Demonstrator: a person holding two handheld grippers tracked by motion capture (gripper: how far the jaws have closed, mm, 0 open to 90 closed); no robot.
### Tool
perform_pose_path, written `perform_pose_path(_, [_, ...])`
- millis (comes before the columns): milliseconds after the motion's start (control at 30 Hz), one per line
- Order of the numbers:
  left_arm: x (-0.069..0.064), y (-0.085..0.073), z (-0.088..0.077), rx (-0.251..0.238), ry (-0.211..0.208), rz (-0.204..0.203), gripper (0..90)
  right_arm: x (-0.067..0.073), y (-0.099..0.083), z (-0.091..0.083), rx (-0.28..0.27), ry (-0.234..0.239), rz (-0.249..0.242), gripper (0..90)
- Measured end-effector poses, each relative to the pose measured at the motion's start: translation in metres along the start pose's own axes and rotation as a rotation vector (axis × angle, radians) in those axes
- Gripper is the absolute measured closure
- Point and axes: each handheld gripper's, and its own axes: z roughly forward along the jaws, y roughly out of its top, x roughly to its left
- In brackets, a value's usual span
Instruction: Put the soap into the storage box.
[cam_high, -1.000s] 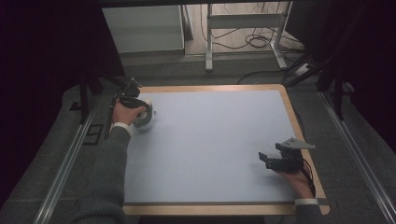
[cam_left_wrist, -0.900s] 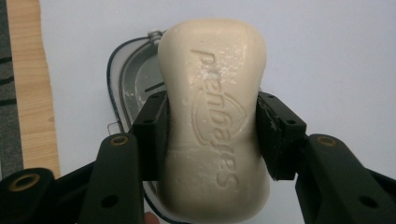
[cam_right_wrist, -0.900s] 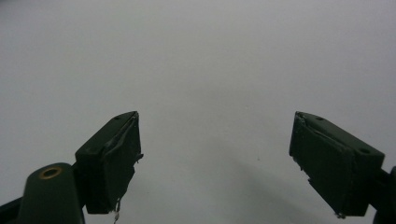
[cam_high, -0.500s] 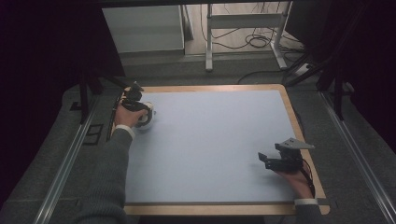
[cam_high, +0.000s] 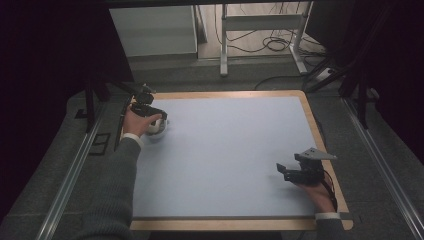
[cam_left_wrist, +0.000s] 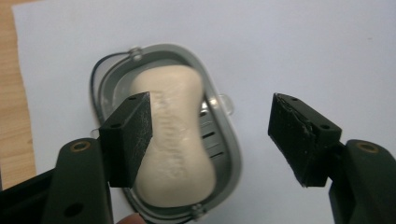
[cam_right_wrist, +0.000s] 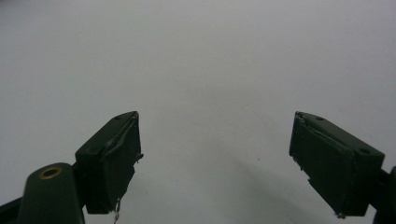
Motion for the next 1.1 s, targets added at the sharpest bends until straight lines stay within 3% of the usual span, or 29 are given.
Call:
perform_pose_path(200, [-0.009,0.001,-0.007,-0.016,-0.038,0.029,29.5,-0.002,0.0,0.003,0.004,0.003,0.001,16.4])
perform_pose_path(300, [-0.016,-0.001,-0.009,-0.021,-0.048,0.058,29.3,-0.001,0.0,0.003,0.006,0.006,-0.004,16.4])
perform_pose_path(533, [-0.04,-0.012,-0.018,-0.034,-0.124,0.151,29.1,0.0,0.0,0.001,0.002,0.01,-0.002,16.4])
perform_pose_path(600, [-0.044,-0.014,-0.019,-0.034,-0.132,0.161,29.1,0.0,0.0,0.001,0.001,0.009,-0.004,16.4])
perform_pose_path(733, [-0.063,-0.026,-0.021,-0.021,-0.177,0.236,29.0,0.002,0.0,-0.002,0.004,0.004,-0.006,16.4])
perform_pose_path(833, [-0.072,-0.032,-0.019,-0.015,-0.191,0.264,29.1,0.002,0.0,-0.003,0.001,0.0,-0.005,16.4])
perform_pose_path(967, [-0.096,-0.05,-0.013,0.0,-0.234,0.329,29.1,0.003,-0.001,-0.003,0.007,-0.001,-0.009,16.4])
perform_pose_path(1100, [-0.11,-0.062,-0.007,0.01,-0.237,0.367,29.2,0.004,-0.001,-0.003,0.009,0.0,-0.013,16.4])
